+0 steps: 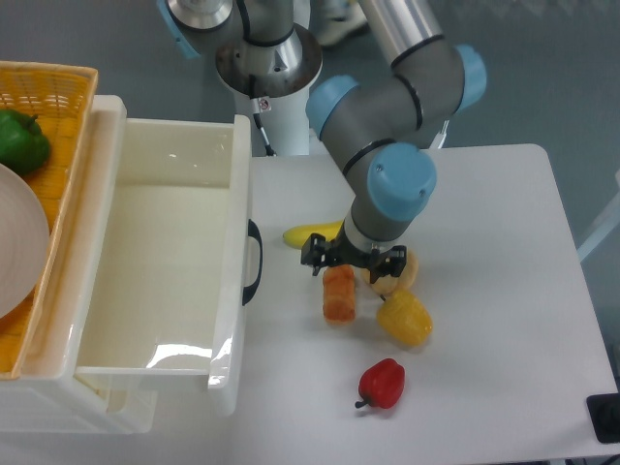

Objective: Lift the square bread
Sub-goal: 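Move the gripper over the orange square bread piece, then lower the open gripper around the orange square bread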

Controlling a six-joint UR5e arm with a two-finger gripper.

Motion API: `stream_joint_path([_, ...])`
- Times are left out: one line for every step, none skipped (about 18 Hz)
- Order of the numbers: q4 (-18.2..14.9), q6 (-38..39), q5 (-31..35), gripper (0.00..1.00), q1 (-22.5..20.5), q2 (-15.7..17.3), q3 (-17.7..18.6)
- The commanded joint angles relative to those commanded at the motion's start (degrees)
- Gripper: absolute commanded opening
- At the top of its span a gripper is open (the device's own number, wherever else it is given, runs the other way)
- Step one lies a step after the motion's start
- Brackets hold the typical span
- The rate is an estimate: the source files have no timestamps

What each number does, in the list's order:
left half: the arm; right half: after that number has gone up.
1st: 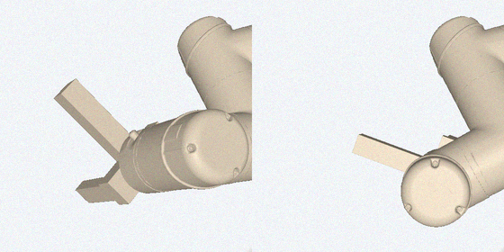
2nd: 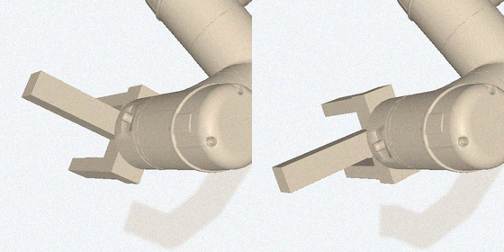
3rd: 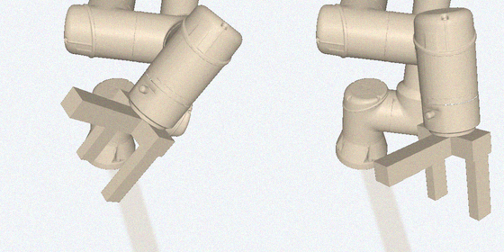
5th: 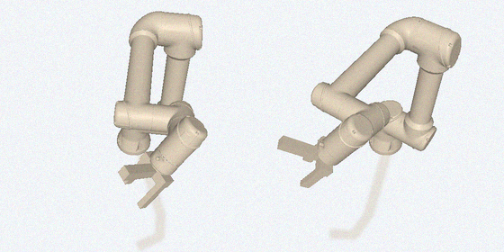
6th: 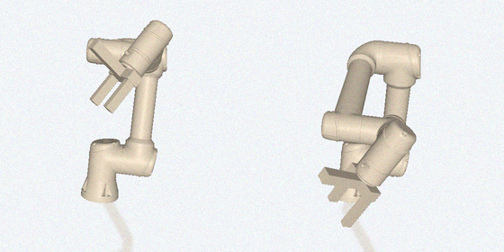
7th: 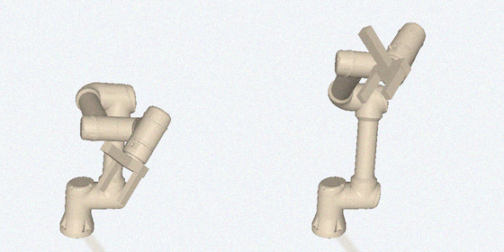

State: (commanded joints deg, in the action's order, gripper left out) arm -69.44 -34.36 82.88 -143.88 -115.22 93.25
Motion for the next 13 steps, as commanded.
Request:
stream_joint_path([0.0, -0.1, 0.0, 1.00, 0.3, -0.5, 0.0])
stream_joint_path([0.1, 0.0, 0.0, 1.00, 0.6, -1.0, -0.1])
stream_joint_path([0.2, 0.2, 0.0, 1.00, 0.6, -1.4, 0.0])
stream_joint_path([0.4, 0.3, 0.0, 1.00, 0.6, -1.9, 0.0])
stream_joint_path([0.8, 0.3, 0.0, 1.00, 0.8, -2.4, 0.1])
stream_joint_path([1.1, 0.3, 0.0, 1.00, 1.3, -2.6, 0.1])
stream_joint_path([1.3, 0.3, 0.0, 1.00, 1.4, -2.9, 0.2])
stream_joint_path([1.7, 0.3, 0.0, 1.00, 1.5, -3.3, 0.2])
stream_joint_path([1.7, 0.3, 0.0, 1.00, 1.5, -3.3, 0.2])
stream_joint_path([1.8, 0.3, 0.1, 1.00, 1.5, -3.3, 0.1])
stream_joint_path([1.8, 0.3, 0.1, 1.00, 1.5, -3.3, 0.1])
stream_joint_path([2.1, 0.3, 0.1, 1.00, 1.5, -3.4, 0.2])
stream_joint_path([2.6, 0.3, 0.1, 1.00, 1.5, -4.0, 0.2])
